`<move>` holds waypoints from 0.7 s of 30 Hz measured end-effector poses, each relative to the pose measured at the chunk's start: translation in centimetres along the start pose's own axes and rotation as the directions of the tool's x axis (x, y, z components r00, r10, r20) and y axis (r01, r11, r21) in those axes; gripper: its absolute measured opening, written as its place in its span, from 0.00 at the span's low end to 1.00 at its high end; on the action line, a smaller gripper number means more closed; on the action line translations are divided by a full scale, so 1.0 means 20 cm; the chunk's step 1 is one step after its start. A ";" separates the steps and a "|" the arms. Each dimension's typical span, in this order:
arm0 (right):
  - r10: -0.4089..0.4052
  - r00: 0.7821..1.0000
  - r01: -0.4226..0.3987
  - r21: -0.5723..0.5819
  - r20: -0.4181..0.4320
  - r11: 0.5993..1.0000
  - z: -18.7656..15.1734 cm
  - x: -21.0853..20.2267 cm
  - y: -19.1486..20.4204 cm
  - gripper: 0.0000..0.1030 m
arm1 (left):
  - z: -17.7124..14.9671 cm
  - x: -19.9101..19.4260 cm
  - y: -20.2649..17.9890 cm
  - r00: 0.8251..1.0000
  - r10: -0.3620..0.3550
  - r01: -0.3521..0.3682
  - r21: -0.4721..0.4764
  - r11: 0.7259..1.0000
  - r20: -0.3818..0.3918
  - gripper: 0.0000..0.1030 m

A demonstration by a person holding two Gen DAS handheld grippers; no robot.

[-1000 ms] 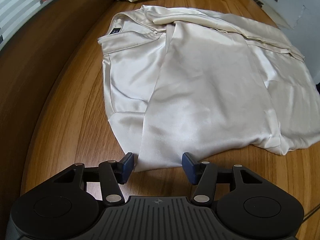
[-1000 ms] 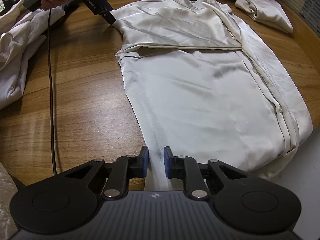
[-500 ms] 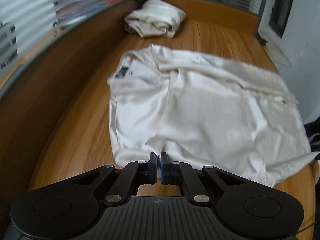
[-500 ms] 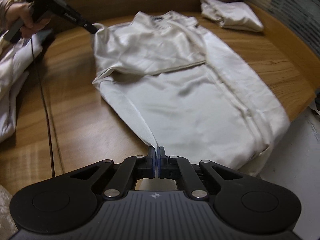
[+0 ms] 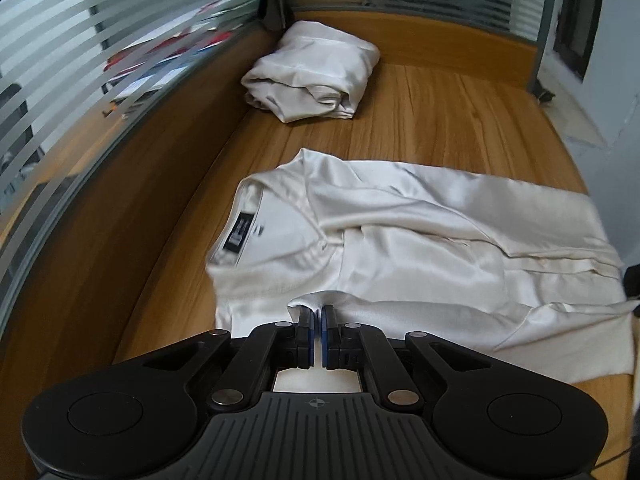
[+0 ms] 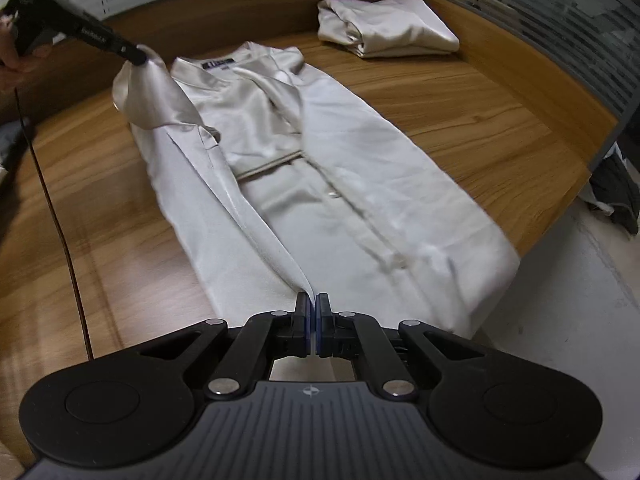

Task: Fold clothes
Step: 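Grasp the cream shirt hem with both grippers and lift it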

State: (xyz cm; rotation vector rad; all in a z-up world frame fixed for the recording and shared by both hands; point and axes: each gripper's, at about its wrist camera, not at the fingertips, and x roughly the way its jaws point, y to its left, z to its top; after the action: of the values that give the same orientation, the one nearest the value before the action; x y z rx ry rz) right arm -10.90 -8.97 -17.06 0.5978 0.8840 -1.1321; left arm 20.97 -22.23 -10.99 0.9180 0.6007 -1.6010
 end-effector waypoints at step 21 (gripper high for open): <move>0.060 0.987 -0.054 0.043 -0.150 0.998 0.17 0.34 -0.32 0.17 | 0.27 0.51 -0.05 0.992 0.043 -0.037 0.054 0.998 -0.118 0.12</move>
State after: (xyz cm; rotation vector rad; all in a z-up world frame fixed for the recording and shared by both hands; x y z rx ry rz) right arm -14.85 -17.28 -20.81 0.7444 0.9701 -1.0645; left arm 18.02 -32.13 -16.43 1.0637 0.6220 -1.5402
